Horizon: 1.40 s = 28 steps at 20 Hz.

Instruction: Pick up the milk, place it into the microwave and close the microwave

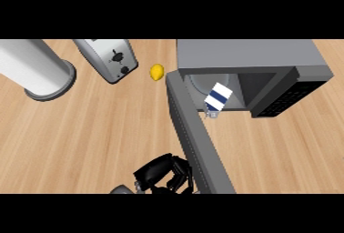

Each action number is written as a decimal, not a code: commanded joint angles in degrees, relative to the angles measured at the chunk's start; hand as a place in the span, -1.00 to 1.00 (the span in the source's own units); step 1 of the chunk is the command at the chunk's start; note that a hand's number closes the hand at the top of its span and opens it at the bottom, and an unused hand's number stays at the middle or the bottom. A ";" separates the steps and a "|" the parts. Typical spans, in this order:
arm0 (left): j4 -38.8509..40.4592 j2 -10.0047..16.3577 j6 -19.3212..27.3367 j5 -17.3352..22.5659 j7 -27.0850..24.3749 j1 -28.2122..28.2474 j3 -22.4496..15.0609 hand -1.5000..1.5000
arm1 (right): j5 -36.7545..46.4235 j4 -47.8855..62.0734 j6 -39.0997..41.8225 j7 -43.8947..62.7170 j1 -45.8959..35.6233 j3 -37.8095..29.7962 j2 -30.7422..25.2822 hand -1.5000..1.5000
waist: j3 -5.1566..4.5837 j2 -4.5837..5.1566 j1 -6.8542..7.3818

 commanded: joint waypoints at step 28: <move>10.03 -0.20 42.29 35.30 -6.82 -32.39 -26.51 1.00 | -4.58 -18.66 8.59 7.25 -2.68 7.57 -4.29 -1.00 | -0.33 1.58 -11.48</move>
